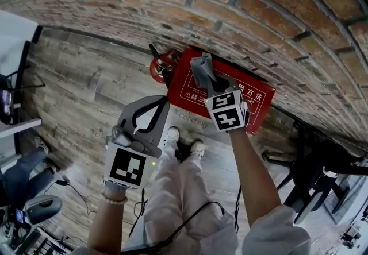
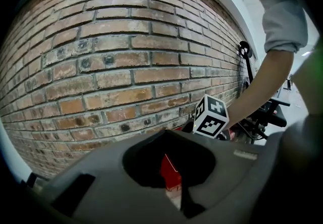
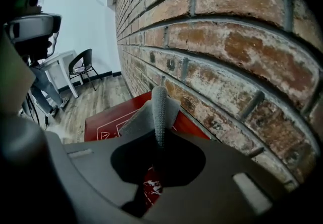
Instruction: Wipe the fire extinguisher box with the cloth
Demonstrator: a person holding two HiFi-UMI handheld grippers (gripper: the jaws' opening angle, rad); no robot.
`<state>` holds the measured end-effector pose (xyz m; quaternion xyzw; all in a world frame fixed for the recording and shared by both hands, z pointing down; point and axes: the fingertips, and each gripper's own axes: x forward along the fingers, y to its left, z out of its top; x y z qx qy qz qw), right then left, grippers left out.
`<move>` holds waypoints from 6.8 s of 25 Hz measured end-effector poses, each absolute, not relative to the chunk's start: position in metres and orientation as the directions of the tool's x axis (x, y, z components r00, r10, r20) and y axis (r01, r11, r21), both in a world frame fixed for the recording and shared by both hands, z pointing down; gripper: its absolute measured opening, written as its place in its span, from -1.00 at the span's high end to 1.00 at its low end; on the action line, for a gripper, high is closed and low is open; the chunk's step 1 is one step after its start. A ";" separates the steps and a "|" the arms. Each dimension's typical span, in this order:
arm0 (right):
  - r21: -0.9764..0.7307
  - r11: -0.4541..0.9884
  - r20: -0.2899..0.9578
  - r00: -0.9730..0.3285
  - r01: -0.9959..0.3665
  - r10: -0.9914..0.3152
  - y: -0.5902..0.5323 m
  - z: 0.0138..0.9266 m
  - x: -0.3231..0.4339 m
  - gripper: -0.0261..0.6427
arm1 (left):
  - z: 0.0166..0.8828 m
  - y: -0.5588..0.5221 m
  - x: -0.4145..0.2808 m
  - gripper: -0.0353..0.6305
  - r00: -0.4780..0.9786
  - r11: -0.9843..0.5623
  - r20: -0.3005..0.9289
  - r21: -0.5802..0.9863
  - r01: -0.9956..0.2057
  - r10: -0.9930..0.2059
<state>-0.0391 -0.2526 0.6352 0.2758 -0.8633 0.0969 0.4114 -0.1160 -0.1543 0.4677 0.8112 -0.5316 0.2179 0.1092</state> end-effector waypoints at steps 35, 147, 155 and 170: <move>0.079 0.704 0.782 -0.394 -0.706 -0.483 -0.257 0.638 0.109 0.86 | 0.472 -0.172 -0.011 0.90 0.478 -0.566 0.479 -0.048 -0.823 -0.736; -0.077 0.912 0.815 -0.552 -0.403 -0.175 -0.142 0.646 -0.115 0.86 | 0.467 -0.117 -0.177 0.90 0.275 -0.312 0.474 0.001 -0.950 -0.836; -0.061 0.909 0.808 -0.555 -0.411 -0.197 -0.143 0.647 -0.115 0.86 | 0.472 -0.123 -0.173 0.90 0.286 -0.325 0.480 0.001 -0.946 -0.830; -0.090 0.874 0.800 -0.557 -0.478 -0.223 -0.145 0.646 -0.108 0.86 | 0.470 -0.129 -0.154 0.90 0.311 -0.353 0.475 0.001 -0.936 -0.823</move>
